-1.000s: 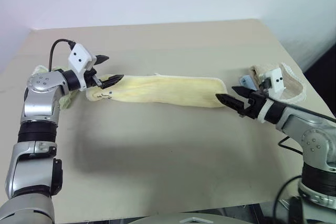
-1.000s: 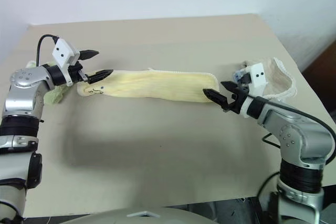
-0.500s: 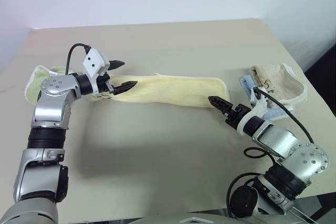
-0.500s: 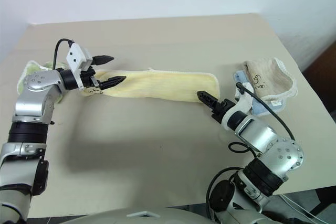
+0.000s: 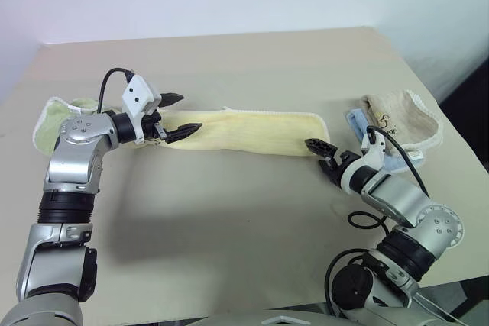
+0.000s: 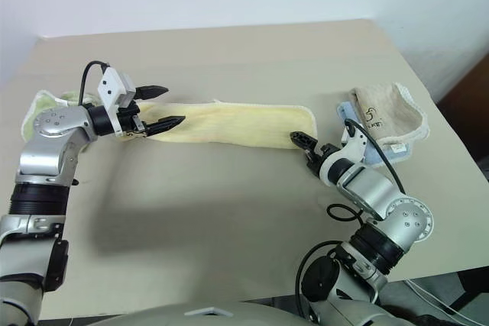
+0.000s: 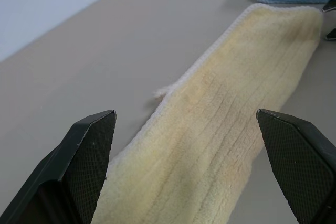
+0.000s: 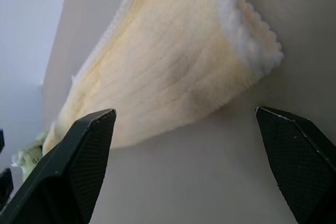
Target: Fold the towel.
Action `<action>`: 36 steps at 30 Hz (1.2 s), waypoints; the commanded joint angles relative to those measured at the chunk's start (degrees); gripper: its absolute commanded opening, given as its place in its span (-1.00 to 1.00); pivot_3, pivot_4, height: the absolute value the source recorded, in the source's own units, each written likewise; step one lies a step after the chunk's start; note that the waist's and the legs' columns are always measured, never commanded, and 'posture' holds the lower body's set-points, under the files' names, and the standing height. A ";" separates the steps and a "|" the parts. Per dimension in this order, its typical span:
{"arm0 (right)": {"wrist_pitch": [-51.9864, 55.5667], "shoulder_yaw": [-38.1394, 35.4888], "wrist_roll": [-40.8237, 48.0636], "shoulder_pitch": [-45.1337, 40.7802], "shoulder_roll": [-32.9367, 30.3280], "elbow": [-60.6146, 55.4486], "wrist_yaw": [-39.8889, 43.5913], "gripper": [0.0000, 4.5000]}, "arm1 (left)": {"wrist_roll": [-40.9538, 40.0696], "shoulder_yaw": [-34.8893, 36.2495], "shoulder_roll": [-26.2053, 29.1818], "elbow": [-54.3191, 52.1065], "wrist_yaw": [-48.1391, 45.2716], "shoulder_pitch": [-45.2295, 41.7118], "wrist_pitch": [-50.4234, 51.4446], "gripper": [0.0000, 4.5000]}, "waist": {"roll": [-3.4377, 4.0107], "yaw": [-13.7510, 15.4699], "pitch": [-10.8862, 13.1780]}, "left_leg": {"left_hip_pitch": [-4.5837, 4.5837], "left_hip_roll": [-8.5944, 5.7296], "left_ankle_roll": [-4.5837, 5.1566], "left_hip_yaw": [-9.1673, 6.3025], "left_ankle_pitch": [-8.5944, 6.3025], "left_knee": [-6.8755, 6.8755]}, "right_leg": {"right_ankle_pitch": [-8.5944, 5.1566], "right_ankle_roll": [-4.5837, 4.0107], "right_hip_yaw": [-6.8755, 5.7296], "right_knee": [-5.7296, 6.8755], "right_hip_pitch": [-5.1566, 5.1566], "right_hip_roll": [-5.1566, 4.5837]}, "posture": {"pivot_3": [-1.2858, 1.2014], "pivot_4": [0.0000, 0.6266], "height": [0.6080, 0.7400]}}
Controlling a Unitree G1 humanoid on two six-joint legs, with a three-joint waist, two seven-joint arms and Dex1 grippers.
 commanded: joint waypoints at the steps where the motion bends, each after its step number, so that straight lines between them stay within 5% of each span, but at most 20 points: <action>1: -5.96 3.30 2.06 -0.17 -1.30 3.82 -1.79 0.99 | -1.13 1.17 0.50 -2.32 0.43 -0.33 -0.11 0.99 | -0.01 -0.05 -0.01 | 0.00 0.00 0.00 0.00 0.00 0.00 | 0.00 0.00 0.00 0.00 0.00 0.00 | 0.03 -0.52 0.82; 10: -16.58 10.69 1.61 -1.96 -5.68 11.27 1.26 0.91 | -1.17 1.18 0.31 -2.64 1.03 -0.20 -0.08 1.00 | -0.02 -0.12 -0.01 | 0.07 0.07 0.01 0.02 0.01 0.06 | -0.01 0.01 0.01 0.01 0.07 0.07 | 0.03 -0.52 0.82; 13: -18.57 12.44 2.04 -1.52 -6.73 11.95 1.86 0.60 | -1.15 1.19 0.33 -2.78 1.22 -0.09 -0.17 1.00 | -0.02 -0.07 -0.01 | 0.06 0.07 0.01 0.02 0.01 0.06 | 0.00 0.01 0.02 0.00 0.06 0.07 | 0.03 -0.52 0.82; 23: -22.81 14.48 7.48 1.15 -11.66 8.91 0.00 -0.96 | -1.01 1.34 0.34 -3.00 1.61 0.22 -0.57 1.00 | -0.01 0.39 0.00 | -0.11 0.06 0.10 0.02 -0.05 0.01 | -0.02 0.03 0.00 -0.12 -0.02 0.02 | 0.03 -0.52 0.82; 31: -22.39 14.41 12.88 1.69 -26.55 6.62 3.21 -0.98 | -0.81 0.92 -0.36 -2.38 1.74 -0.09 -1.21 1.00 | 0.05 0.54 0.08 | -0.15 0.04 0.12 0.03 -0.06 0.02 | -0.05 0.05 -0.02 -0.18 -0.02 -0.06 | 0.03 -0.52 0.82; 36: -18.26 23.42 4.00 -0.50 -40.50 2.22 16.70 -0.98 | -0.59 0.67 -0.97 -1.75 1.86 -0.28 -1.76 1.00 | 0.05 0.31 0.09 | -0.17 0.05 0.14 0.05 -0.07 -0.01 | -0.11 0.14 -0.02 -0.19 -0.04 -0.07 | 0.03 -0.52 0.82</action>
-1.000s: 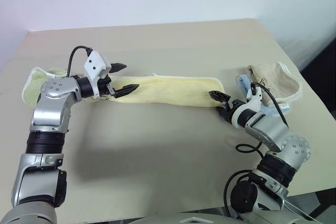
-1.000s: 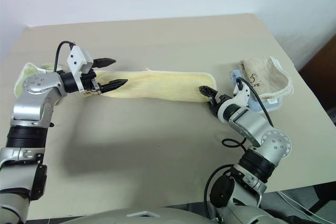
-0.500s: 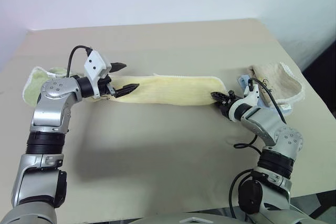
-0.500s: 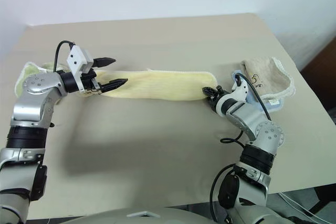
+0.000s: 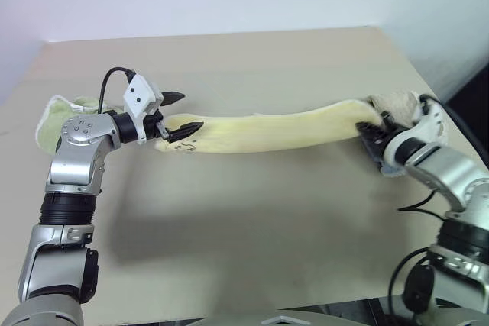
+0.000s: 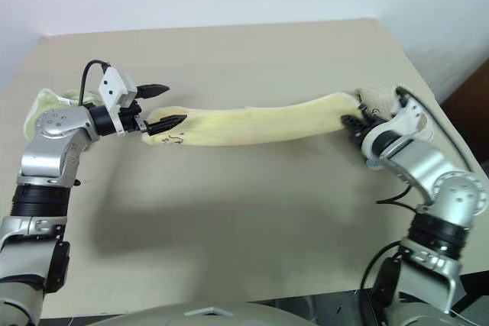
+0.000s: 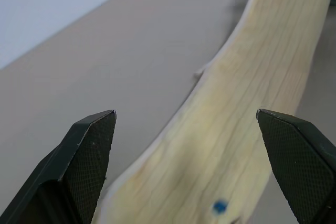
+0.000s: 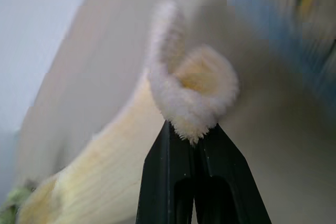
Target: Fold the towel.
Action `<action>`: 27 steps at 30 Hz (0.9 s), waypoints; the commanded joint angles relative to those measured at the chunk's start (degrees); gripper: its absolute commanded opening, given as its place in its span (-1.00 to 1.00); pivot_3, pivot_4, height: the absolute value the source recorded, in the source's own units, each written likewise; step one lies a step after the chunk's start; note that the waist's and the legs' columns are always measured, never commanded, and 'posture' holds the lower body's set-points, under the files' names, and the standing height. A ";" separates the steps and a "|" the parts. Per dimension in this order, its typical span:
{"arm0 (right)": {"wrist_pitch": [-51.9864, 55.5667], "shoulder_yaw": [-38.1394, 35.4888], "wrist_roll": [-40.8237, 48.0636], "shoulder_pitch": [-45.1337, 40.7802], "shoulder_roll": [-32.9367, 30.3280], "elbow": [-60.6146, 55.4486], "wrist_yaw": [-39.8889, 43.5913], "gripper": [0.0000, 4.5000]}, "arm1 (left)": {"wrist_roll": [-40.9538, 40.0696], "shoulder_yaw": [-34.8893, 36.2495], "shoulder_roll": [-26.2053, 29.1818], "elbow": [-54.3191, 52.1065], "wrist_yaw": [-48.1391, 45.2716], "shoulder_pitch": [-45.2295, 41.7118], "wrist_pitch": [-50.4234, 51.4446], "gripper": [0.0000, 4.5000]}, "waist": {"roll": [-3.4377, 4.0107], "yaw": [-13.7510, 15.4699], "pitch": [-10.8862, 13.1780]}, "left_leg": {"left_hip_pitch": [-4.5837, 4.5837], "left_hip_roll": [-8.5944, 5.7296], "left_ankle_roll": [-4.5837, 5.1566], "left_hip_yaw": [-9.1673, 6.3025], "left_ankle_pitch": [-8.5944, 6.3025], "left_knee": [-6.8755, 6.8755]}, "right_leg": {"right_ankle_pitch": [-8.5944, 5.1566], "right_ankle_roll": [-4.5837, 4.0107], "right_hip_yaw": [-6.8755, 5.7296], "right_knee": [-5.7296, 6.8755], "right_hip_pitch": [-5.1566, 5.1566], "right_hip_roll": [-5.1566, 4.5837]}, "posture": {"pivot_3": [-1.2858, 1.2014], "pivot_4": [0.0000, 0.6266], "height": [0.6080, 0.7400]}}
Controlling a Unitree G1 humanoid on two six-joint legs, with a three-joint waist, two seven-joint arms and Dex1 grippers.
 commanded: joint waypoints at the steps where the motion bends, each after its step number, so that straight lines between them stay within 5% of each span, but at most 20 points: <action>1: 3.09 10.84 -9.92 -2.61 -8.80 -8.16 13.45 -0.98 | -0.58 0.57 -0.50 -0.47 0.60 -0.93 -1.46 1.00 | 0.00 -0.03 0.00 | 0.00 0.01 0.00 0.01 0.00 0.00 | -0.01 0.01 0.00 0.00 0.00 0.00 | 0.03 -0.52 0.82; 5: -0.03 27.45 -25.14 -5.90 -15.74 -15.20 30.77 -0.98 | -0.22 0.08 -1.44 -0.05 0.71 -1.64 -1.94 1.00 | -0.03 0.11 0.01 | 0.00 0.07 0.00 0.02 0.00 0.03 | -0.11 -0.01 -0.03 -0.03 0.00 0.02 | 0.03 -0.52 0.82; 11: -6.60 48.28 -44.08 -15.43 -8.56 -11.13 45.94 -0.98 | -0.22 -0.33 -2.37 -0.03 1.35 -2.16 -2.01 1.00 | -0.11 0.16 0.06 | -0.15 -0.01 0.02 0.00 -0.01 0.08 | -0.08 0.13 -0.07 -0.09 -0.06 -0.03 | 0.03 -0.52 0.82; 19: -11.76 52.12 -57.01 -16.52 0.78 -0.97 52.29 -0.98 | -1.18 1.16 -1.76 -4.06 2.88 1.17 -0.53 1.00 | -0.18 0.94 0.02 | -1.03 -0.14 -0.02 -0.05 0.01 0.15 | 0.08 -0.06 -0.08 0.14 -1.01 -0.08 | 0.03 -0.52 0.82; 27: -9.09 44.99 -56.07 -14.35 3.67 -4.47 56.29 0.04 | -2.31 2.00 -1.40 -6.58 4.30 3.15 1.44 1.00 | -0.18 1.43 0.02 | -0.96 -0.14 -0.03 -0.06 0.01 0.14 | 0.07 -0.06 -0.09 0.09 -0.99 -0.07 | 0.03 -0.52 0.82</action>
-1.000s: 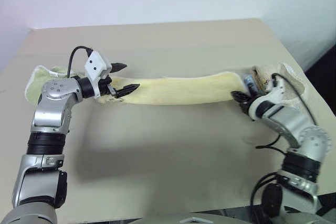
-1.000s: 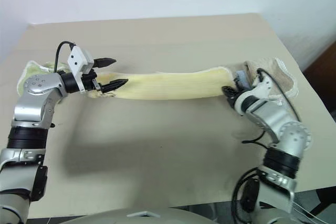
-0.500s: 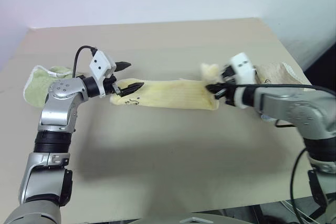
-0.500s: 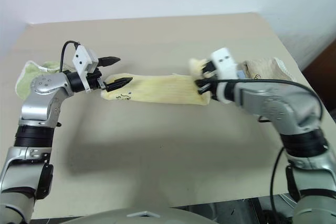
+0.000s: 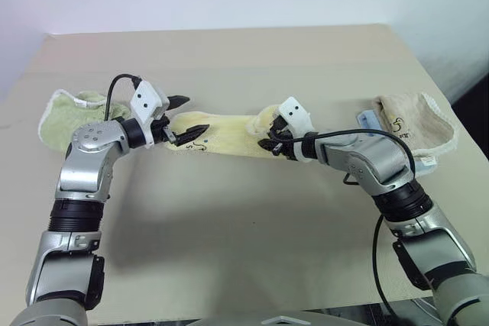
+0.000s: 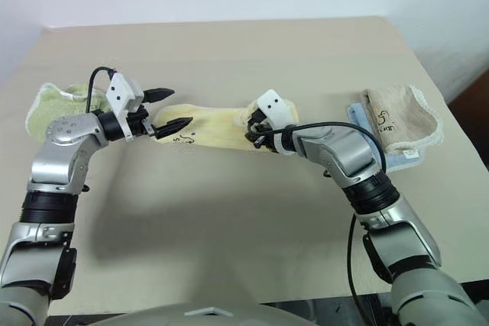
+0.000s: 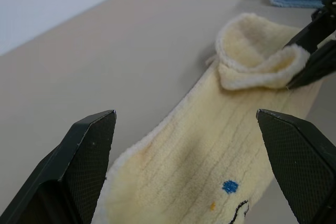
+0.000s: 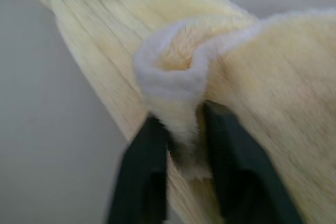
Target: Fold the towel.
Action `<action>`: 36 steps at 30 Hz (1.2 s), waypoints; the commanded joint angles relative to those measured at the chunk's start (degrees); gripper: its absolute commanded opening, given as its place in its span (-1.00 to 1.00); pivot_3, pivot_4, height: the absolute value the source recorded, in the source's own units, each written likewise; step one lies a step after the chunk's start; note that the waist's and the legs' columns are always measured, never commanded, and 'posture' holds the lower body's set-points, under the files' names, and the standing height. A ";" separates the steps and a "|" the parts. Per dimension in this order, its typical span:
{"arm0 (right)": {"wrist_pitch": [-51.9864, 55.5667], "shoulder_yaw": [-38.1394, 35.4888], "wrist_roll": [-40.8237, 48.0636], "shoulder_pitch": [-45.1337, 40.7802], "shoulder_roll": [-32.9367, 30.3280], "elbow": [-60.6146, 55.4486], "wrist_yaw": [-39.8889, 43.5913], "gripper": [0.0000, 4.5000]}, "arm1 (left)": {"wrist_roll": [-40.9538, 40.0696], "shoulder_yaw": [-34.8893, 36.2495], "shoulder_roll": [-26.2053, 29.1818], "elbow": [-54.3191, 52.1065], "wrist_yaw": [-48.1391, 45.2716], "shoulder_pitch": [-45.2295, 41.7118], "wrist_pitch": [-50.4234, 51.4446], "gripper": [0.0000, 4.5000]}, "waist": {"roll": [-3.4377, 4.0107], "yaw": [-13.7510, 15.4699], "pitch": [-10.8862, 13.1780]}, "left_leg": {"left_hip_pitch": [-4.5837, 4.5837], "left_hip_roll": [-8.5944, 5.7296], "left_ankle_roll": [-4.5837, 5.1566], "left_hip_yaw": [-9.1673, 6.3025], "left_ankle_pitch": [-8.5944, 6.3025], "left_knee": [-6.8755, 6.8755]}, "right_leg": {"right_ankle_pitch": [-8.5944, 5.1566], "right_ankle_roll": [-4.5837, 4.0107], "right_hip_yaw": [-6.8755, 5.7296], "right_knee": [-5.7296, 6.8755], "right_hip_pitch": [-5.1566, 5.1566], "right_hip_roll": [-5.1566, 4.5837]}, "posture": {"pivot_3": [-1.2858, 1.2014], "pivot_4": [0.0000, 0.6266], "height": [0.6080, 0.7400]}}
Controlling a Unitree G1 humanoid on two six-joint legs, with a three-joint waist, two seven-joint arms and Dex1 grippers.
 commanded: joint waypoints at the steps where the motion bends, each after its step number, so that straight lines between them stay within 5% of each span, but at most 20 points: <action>1: 1.91 -6.94 3.27 1.05 0.14 -6.26 2.01 0.21 | -1.87 2.13 0.79 -3.60 0.81 1.21 1.24 1.00 | 0.00 0.05 0.00 | 0.00 0.00 0.00 -0.01 0.00 0.00 | 0.00 0.00 0.00 0.00 0.01 0.00 | 0.03 -0.52 0.82; 6: 2.35 -13.71 4.50 4.34 -2.31 -14.18 2.83 0.96 | -4.95 5.16 0.86 -7.21 3.32 4.04 5.37 1.00 | 0.01 0.00 0.00 | 0.01 0.01 0.00 -0.01 0.00 -0.01 | 0.00 0.00 0.01 0.00 0.00 0.01 | 0.03 -0.52 0.82; 10: -3.69 -14.91 -1.37 3.95 -2.64 -11.53 1.74 0.96 | -6.98 6.74 0.22 -10.48 5.87 6.67 8.63 1.00 | 0.01 -0.04 0.00 | 0.12 0.01 -0.03 0.00 0.01 0.00 | 0.01 -0.01 0.02 0.04 0.08 0.01 | 0.03 -0.52 0.82; 14: -9.25 -14.20 -5.77 2.45 -0.08 -3.65 1.45 0.55 | -10.44 8.46 -0.74 -14.95 9.22 8.71 13.44 1.00 | 0.00 -0.12 0.00 | 0.13 0.01 -0.08 0.00 0.04 0.00 | 0.01 -0.01 0.02 0.06 0.09 0.04 | 0.03 -0.52 0.82; 24: -26.20 -7.49 -16.64 6.67 8.19 18.92 7.85 -0.99 | -26.61 17.16 -10.84 -34.12 29.72 19.80 31.69 1.00 | -0.01 -0.55 -0.01 | 0.18 0.01 -0.11 0.00 0.06 0.00 | 0.02 -0.03 0.05 0.06 0.14 0.05 | 0.03 -0.52 0.82; 29: -32.32 -7.51 -20.29 6.74 8.70 21.54 8.76 -0.99 | -33.74 19.70 -14.79 -41.71 39.61 26.34 37.28 1.00 | -0.03 -1.15 -0.05 | 0.71 0.02 -0.20 -0.07 0.09 -0.02 | 0.03 -0.06 0.04 0.07 0.70 0.07 | 0.03 -0.52 0.82; 36: -34.36 -12.37 -17.34 6.74 4.09 8.53 15.03 -0.99 | -42.72 21.59 -21.63 -43.16 57.76 29.57 42.46 1.00 | -0.02 -1.13 -0.05 | 1.18 0.04 -0.20 -0.11 0.07 -0.08 | 0.00 -0.05 0.04 0.06 1.12 0.10 | 0.03 -0.52 0.82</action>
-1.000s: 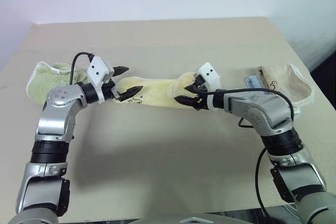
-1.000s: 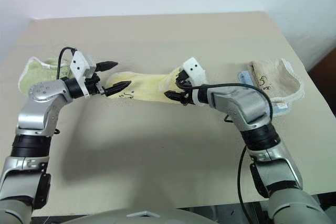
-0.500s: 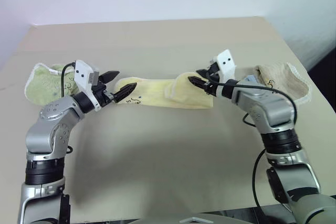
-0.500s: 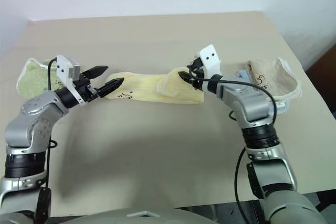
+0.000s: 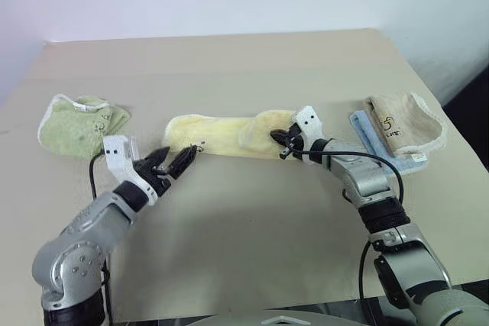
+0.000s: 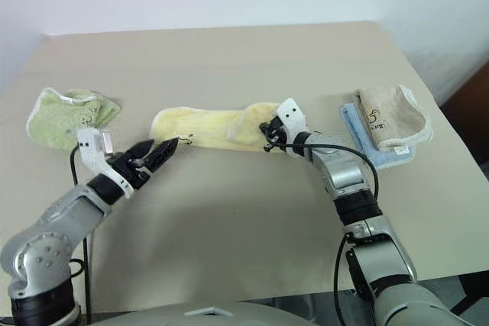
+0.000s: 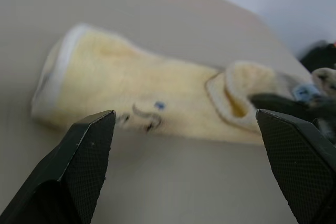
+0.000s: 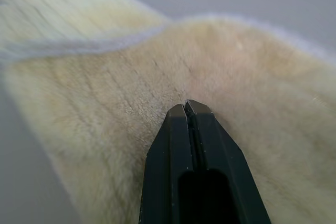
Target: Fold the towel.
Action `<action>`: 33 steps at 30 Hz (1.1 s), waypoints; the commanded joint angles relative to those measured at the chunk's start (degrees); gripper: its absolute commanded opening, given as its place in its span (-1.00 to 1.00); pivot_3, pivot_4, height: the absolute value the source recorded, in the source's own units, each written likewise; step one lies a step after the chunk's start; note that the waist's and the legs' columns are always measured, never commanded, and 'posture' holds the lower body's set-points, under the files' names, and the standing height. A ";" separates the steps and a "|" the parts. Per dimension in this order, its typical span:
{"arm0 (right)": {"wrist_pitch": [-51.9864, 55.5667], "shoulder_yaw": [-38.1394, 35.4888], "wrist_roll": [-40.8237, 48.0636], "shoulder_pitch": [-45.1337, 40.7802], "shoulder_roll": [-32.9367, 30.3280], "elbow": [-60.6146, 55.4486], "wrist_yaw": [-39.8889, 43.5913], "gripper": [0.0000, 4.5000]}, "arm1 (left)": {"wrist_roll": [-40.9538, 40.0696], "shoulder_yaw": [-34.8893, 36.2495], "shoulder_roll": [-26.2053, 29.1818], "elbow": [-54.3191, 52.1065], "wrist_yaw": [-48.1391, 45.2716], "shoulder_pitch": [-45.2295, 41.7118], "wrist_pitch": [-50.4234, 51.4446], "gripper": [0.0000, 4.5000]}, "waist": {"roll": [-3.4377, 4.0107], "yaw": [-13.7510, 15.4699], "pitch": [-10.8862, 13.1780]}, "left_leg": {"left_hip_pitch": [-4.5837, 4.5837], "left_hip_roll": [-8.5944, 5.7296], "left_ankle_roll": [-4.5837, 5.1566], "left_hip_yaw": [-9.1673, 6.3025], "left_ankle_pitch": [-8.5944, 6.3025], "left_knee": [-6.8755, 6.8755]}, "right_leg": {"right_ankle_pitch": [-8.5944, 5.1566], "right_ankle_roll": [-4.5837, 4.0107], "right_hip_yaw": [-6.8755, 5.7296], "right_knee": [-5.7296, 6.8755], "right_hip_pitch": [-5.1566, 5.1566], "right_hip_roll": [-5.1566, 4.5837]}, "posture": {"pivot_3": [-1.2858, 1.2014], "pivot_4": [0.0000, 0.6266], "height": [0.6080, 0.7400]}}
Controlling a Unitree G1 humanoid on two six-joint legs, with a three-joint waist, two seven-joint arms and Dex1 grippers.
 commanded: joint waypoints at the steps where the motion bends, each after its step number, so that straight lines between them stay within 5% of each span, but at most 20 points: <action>1: -1.62 -3.66 2.31 -0.70 -2.85 -7.84 3.85 -0.99 | -6.12 2.25 -2.87 -1.05 9.21 -0.74 1.20 1.00 | 0.00 0.00 0.00 | 0.00 0.01 0.00 0.00 0.00 0.00 | 0.00 0.00 0.00 0.00 0.00 0.01 | 0.03 -0.52 0.82; 11: -0.86 -7.16 3.13 -3.45 -5.06 -11.75 5.41 -0.99 | -22.31 3.99 -6.84 13.30 28.46 -10.64 -2.31 1.00 | -0.04 0.17 -0.01 | -0.01 0.00 -0.01 0.01 0.01 0.01 | 0.00 0.00 0.00 -0.03 0.01 0.01 | 0.03 -0.52 0.82; 25: 1.62 -9.48 2.92 1.02 -6.70 -16.77 2.83 -0.99 | -25.23 3.03 -2.94 21.32 37.48 -13.53 -4.79 1.00 | -0.03 0.78 -0.01 | -0.03 0.00 -0.03 0.01 0.00 -0.02 | 0.00 -0.01 0.00 -0.06 -0.02 0.02 | 0.03 -0.52 0.82; 33: 2.96 -8.74 3.80 2.55 -6.49 -18.45 3.40 -0.99 | -19.78 0.03 -3.21 29.06 36.06 -20.27 -7.88 1.00 | -0.02 1.34 -0.03 | -0.01 0.01 -0.07 0.01 0.04 -0.02 | 0.00 -0.01 -0.01 -0.05 0.01 0.03 | 0.03 -0.52 0.82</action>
